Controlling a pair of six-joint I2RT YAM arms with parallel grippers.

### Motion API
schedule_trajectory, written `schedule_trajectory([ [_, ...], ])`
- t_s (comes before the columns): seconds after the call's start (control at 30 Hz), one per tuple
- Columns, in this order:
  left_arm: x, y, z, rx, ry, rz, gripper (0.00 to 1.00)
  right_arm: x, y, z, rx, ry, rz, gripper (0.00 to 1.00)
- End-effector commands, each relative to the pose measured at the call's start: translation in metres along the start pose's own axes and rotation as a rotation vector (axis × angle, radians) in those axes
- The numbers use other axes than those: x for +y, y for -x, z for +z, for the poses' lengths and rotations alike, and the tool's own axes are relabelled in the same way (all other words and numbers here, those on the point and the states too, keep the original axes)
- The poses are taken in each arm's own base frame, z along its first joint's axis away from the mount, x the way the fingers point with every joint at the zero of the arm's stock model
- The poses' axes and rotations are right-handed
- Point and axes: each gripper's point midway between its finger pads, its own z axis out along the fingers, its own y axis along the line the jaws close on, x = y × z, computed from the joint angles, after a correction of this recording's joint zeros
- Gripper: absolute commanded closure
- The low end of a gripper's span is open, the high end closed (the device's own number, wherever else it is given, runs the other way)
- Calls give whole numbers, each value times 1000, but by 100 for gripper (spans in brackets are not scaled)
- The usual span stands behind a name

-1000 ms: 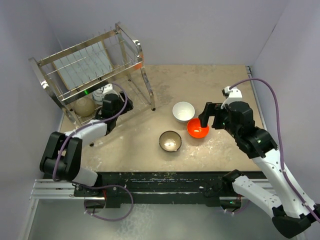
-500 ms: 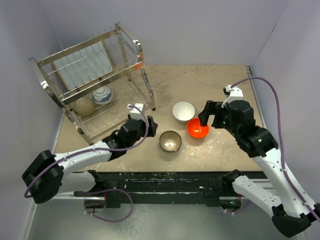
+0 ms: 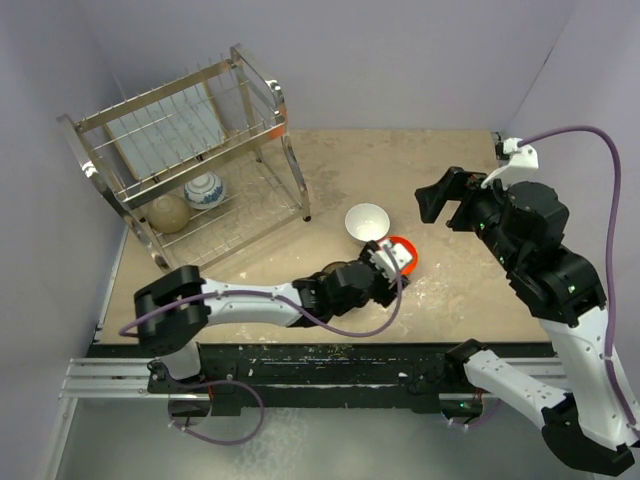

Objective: Load the bowls into the dish rack

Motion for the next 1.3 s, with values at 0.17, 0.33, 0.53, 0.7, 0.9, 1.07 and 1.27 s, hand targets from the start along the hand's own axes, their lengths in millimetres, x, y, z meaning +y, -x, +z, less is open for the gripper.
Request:
schedule_trajectory([
  [0.17, -64, -6, 56, 55, -267, 210, 30, -5, 22, -9, -49, -43, -3, 1],
  [0.33, -52, -24, 79, 109, -297, 182, 33, -6, 21, -7, -46, -46, -15, 1],
  [0.53, -36, -35, 102, 142, -264, 190, 33, -9, 17, -3, -43, -60, -25, 1],
  [0.7, -27, -56, 119, 185, -238, 214, 33, -12, 14, 1, -38, -73, -32, 1],
  [0.9, -18, -71, 122, 210, -219, 178, 42, -15, 9, 6, -24, -90, -42, 1],
  [1.07, -11, -83, 122, 230, -193, 182, 51, -14, 6, 8, -23, -78, -39, 1],
  [1.27, -9, -88, 121, 233, -191, 177, 57, -16, 4, 6, -21, -84, -38, 1],
])
